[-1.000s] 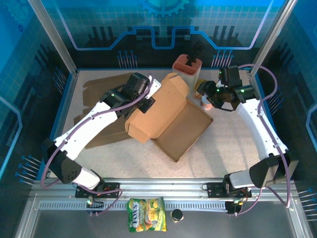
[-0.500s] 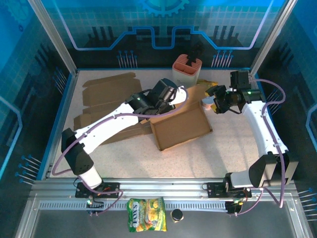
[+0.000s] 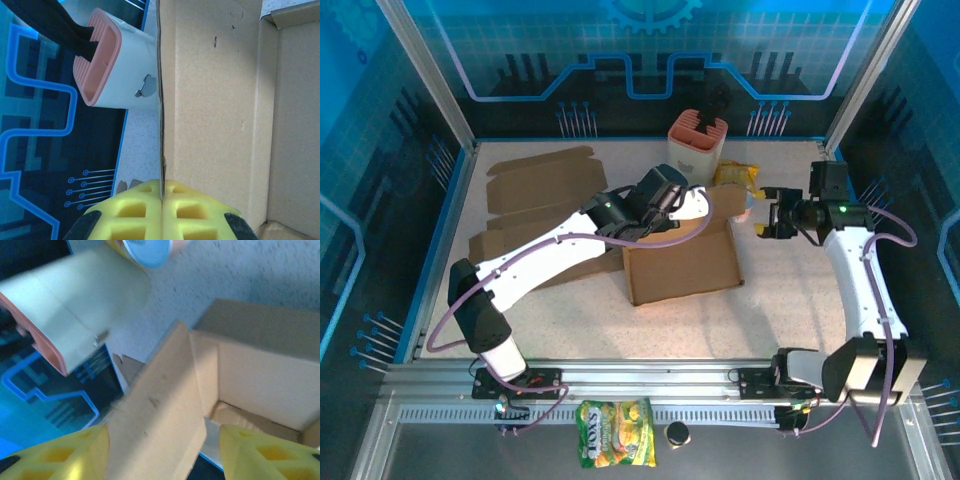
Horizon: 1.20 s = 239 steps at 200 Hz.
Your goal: Fold the paper box
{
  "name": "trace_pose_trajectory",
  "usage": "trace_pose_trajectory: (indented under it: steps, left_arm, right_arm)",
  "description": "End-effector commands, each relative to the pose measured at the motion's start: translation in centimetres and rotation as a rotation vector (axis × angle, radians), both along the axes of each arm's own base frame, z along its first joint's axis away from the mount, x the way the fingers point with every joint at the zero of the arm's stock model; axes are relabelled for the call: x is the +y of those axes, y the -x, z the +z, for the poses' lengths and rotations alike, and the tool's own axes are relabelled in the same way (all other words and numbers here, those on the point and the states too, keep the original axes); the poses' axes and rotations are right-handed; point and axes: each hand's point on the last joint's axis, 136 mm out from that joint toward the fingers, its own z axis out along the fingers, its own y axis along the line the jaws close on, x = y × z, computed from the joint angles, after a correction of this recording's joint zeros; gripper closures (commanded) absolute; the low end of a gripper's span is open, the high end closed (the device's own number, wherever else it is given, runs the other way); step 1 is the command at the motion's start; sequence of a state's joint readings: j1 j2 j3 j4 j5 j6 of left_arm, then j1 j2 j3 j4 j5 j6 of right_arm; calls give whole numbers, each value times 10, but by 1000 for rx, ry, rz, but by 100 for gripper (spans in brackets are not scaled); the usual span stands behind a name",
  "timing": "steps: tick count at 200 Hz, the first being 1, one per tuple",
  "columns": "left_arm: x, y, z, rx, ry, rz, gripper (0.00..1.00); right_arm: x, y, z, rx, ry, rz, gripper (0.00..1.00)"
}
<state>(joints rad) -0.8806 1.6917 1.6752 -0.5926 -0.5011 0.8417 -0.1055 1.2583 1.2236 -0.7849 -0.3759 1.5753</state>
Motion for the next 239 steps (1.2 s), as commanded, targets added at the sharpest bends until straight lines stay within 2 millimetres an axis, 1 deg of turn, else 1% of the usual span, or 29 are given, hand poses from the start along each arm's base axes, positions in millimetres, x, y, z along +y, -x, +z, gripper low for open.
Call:
trace_pose_trajectory:
  steps: [1, 15, 23, 35, 45, 57, 67, 76, 86, 94, 110, 121, 127, 148, 164, 174, 195, 207, 219, 239]
  left_arm:
    - [-10, -4, 13, -39, 1, -35, 100]
    - [-9, -3, 11, -37, -12, -41, 100]
    - [-8, -4, 10, -34, -21, -42, 100]
    - [-7, -3, 10, -28, -25, -41, 100]
    - [-6, -2, 8, -20, -27, -40, 100]
    - [-5, 0, 8, -10, -24, -43, 100]
    - [-5, 1, 7, -2, -22, -48, 100]
    - [-4, 2, 6, 4, -21, -51, 100]
    - [-4, 3, 4, 12, -19, -56, 100]
    - [-4, 5, 3, 20, -17, -63, 100]
    - [-4, 8, 2, 33, -15, -83, 100]
    - [-4, 10, 2, 37, -11, -98, 100]
    - [-3, 11, 2, 40, -11, -103, 100]
    - [0, 13, 1, 44, -13, -108, 100]
    - [1, 14, 1, 49, -10, -109, 100]
    - [2, 15, 1, 53, -7, -110, 100]
    - [1, 17, 1, 61, -1, -110, 100]
    - [1, 17, 0, 65, -1, -109, 100]
    - [0, 17, 0, 66, -1, -109, 100]
    - [-1, 16, 2, 65, 5, -108, 100]
  right_arm:
    - [-27, -14, 25, -180, 293, 167, 41]
    - [-41, -12, 29, -252, 548, 300, 42]
    - [-40, -15, 36, -344, 710, 406, 42]
    - [-30, -14, 38, -452, 955, 592, 41]
    - [-18, -11, 38, -543, 1113, 731, 41]
    - [-7, -6, 36, -658, 1249, 849, 39]
    - [2, 2, 39, -776, 1356, 930, 36]
    - [9, 12, 37, -878, 1456, 1009, 35]
    - [13, 20, 34, -926, 1539, 1097, 34]
    - [18, 25, 25, -928, 1563, 1204, 34]
    - [36, 37, 3, -984, 1592, 1444, 34]
    - [42, 37, -9, -999, 1594, 1544, 32]
    - [43, 35, -12, -1005, 1596, 1573, 31]
    - [41, 18, -9, -1019, 1630, 1567, 26]
    - [31, 4, -9, -979, 1643, 1553, 24]
    - [29, -1, -5, -978, 1631, 1541, 23]
    - [32, -4, 2, -1016, 1597, 1529, 25]
    - [36, -4, 2, -1027, 1573, 1537, 27]
    - [34, -8, -1, -1003, 1580, 1539, 27]
    - [34, -12, 0, -1002, 1584, 1539, 29]
